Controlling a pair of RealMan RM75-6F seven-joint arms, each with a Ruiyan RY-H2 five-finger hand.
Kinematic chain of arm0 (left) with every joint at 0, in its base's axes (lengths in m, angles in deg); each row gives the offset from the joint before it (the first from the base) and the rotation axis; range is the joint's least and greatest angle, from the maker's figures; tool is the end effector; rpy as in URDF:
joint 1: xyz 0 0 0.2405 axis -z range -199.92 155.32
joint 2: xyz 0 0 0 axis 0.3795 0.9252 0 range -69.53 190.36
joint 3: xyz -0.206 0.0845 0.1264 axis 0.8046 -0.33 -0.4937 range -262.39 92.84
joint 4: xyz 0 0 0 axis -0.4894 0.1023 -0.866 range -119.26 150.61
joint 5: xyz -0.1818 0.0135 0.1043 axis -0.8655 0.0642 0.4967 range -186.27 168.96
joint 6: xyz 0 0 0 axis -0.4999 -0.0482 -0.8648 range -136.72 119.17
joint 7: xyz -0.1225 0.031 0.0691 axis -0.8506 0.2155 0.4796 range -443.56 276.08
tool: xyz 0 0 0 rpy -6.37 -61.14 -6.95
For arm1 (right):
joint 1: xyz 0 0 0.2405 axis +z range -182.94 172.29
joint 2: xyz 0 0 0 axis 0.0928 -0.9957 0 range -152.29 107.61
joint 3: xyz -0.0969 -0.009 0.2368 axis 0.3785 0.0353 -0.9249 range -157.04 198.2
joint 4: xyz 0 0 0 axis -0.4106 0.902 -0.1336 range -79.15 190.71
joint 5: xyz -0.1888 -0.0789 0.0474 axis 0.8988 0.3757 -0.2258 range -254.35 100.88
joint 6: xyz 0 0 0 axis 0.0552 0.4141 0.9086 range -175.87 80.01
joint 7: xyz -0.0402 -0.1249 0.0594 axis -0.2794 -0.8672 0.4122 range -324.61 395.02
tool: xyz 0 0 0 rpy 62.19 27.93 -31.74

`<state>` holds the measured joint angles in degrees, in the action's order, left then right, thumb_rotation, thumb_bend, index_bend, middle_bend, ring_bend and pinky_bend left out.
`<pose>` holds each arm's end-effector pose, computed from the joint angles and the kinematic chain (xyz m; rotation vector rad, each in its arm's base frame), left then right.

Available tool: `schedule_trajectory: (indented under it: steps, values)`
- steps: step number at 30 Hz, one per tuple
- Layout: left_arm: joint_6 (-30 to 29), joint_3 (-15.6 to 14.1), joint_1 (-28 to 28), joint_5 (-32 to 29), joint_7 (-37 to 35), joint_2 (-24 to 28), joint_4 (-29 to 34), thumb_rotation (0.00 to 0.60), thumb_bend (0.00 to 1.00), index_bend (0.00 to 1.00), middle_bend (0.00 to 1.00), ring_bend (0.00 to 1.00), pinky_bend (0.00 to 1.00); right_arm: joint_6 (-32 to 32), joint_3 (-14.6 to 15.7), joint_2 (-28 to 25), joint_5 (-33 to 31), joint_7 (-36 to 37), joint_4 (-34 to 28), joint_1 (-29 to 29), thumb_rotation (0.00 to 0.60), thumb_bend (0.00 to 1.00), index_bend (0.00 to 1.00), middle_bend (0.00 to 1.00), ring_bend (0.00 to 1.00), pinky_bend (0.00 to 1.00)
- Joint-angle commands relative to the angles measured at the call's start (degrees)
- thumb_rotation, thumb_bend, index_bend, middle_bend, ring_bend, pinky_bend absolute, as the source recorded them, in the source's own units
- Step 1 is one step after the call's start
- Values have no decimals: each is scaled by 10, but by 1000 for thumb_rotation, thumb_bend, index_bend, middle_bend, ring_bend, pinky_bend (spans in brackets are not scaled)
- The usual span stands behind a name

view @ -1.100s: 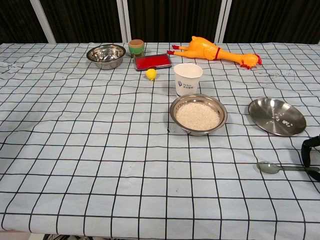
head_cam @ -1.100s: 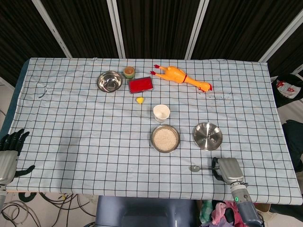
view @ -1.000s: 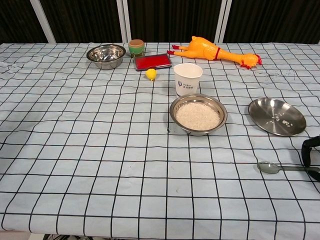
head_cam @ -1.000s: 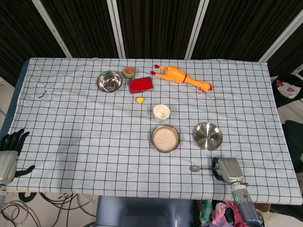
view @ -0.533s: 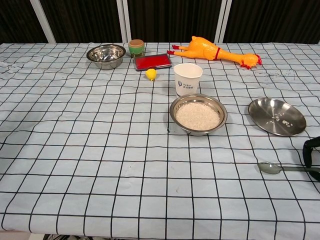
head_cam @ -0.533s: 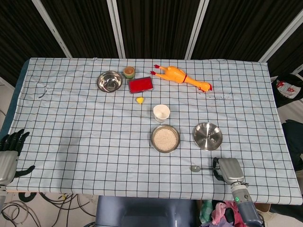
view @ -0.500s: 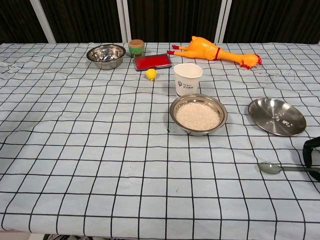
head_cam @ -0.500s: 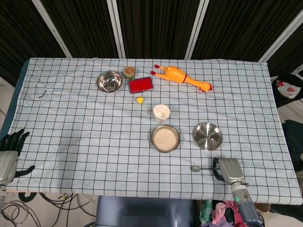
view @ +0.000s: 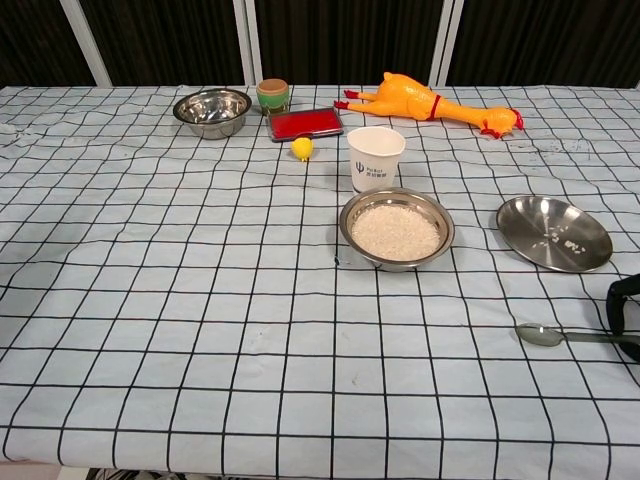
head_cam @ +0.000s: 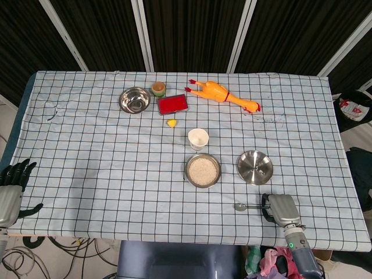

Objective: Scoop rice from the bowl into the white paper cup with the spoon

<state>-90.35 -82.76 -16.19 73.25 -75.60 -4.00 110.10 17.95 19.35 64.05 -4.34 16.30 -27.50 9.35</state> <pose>-0.3131 0.1835 0.1474 -1.4208 -0.9005 -0.7667 -0.2983 -0.2134 0.0020 1.6302 -1.0945 0.6337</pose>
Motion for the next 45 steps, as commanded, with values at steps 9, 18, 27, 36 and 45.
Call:
schedule_trajectory:
  steps: [9, 18, 27, 36, 45]
  values:
    - [0, 0, 0, -1, -1, 0, 1, 600, 15, 0, 0, 0, 0, 9, 1, 1, 13, 8, 4, -1, 600, 454, 597, 1000, 1000, 1000]
    - [0, 0, 0, 0, 0, 0, 0, 600, 15, 0, 0, 0, 0, 19, -5, -10, 21, 6, -11, 2, 600, 466, 610, 1000, 1000, 1000]
    - [0, 0, 0, 0, -3, 1, 2, 600, 15, 0, 0, 0, 0, 41, -31, -29, 35, -50, -50, 21, 600, 468, 634, 1000, 1000, 1000]
    - [2, 1, 0, -2, -11, 4, 6, 600, 15, 0, 0, 0, 0, 44, -85, -43, -12, -184, -119, 62, 600, 497, 679, 1000, 1000, 1000]
    - [8, 2, 2, -6, -21, 9, 11, 600, 15, 0, 0, 0, 0, 65, -134, -26, -96, -372, -176, 117, 600, 505, 702, 1000, 1000, 1000]
